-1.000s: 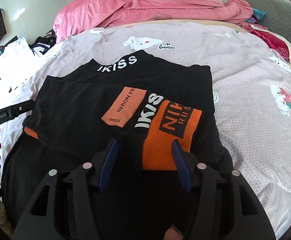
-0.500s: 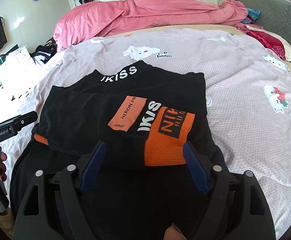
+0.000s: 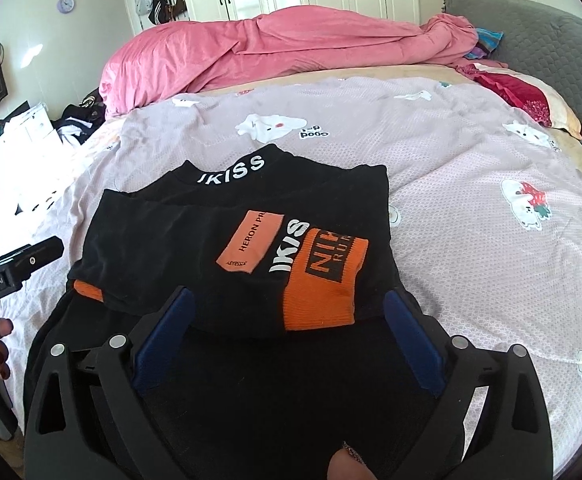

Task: Fold small clothes
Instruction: 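Open the right tool and pull both tools back from the shirt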

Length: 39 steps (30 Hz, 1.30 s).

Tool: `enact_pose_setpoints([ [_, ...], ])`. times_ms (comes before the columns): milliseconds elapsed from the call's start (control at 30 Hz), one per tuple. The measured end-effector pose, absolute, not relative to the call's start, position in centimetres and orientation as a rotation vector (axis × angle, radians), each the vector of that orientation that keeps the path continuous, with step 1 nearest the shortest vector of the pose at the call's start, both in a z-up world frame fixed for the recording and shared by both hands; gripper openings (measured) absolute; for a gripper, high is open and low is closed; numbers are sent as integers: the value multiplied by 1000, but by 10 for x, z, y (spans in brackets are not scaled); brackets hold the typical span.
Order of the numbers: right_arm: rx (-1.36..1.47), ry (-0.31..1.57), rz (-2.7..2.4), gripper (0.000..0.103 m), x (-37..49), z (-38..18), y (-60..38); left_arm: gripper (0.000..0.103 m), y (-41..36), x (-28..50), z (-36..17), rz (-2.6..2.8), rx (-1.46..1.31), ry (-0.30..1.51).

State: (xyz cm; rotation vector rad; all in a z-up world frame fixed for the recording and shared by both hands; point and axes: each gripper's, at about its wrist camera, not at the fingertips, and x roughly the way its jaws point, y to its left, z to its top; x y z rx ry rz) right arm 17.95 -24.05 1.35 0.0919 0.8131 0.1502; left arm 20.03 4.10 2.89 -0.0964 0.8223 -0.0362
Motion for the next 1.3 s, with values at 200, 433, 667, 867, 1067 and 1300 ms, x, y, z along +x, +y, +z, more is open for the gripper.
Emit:
enact_pose_setpoints([
  [200, 81, 806, 154, 96, 173, 21, -239, 94, 45, 192, 35, -36, -126, 801],
  [433, 80, 785, 160, 97, 164, 31, -237, 94, 41, 182, 38, -50, -111, 791],
  [667, 81, 772, 166, 97, 157, 38, -235, 94, 37, 167, 43, -65, -95, 774],
  [867, 80, 758, 177, 98, 147, 43, -231, 94, 31, 153, 48, -70, -74, 756],
  [1067, 84, 757, 179, 98, 139, 44, -232, 94, 26, 140, 49, -74, -63, 745],
  [1300, 87, 760, 174, 98, 132, 43, -235, 94, 20, 130, 50, -80, -42, 740],
])
